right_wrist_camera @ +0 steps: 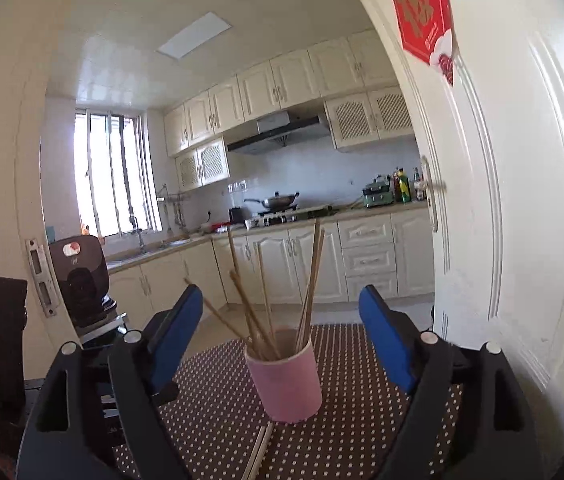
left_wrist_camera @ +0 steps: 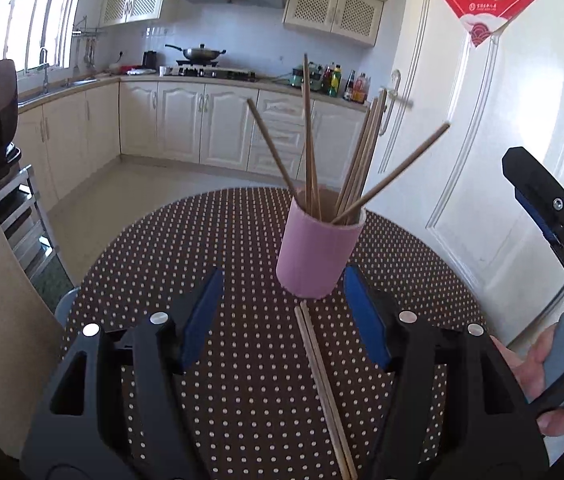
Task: Organize utensils
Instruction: 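Move both grippers down toward the last chopsticks beside the pink cup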
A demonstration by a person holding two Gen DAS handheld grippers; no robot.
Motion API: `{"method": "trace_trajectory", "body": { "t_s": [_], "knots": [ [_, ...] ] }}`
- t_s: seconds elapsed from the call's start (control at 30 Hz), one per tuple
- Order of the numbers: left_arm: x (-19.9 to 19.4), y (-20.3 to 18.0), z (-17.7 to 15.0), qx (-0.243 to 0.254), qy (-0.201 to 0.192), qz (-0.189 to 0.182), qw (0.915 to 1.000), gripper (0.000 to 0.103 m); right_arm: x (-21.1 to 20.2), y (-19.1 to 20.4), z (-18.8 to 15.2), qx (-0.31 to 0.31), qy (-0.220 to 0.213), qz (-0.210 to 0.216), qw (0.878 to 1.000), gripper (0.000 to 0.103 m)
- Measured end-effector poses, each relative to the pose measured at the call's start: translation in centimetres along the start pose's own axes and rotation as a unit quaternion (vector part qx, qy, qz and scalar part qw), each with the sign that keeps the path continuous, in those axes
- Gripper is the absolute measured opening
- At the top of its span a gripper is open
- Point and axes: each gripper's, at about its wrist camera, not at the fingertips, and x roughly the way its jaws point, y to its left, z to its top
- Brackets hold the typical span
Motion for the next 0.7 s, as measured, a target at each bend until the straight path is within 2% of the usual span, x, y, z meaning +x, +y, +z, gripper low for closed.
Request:
{"method": "trace_trajectory", "body": {
  "t_s": [0.33, 0.57, 0.7],
  "knots": [
    [2.3, 1.5, -3.1, -0.012, 0.066, -0.001, 0.9977, 0.066, 2.1, 0.2, -3.9, 0.010, 0.117, -0.035, 0.992, 0.087],
    [3.6, 2.4, -4.9, -0.029, 0.106, -0.013, 0.9938, 0.068, 4.3, -0.7, -7.5, 0.035, 0.225, -0.057, 0.972, 0.090],
    [4.1, 2.5, -5.7, -0.026, 0.119, -0.011, 0.9925, 0.069, 4.7, -0.8, -9.0, 0.043, 0.262, -0.056, 0.962, 0.090]
  ]
}}
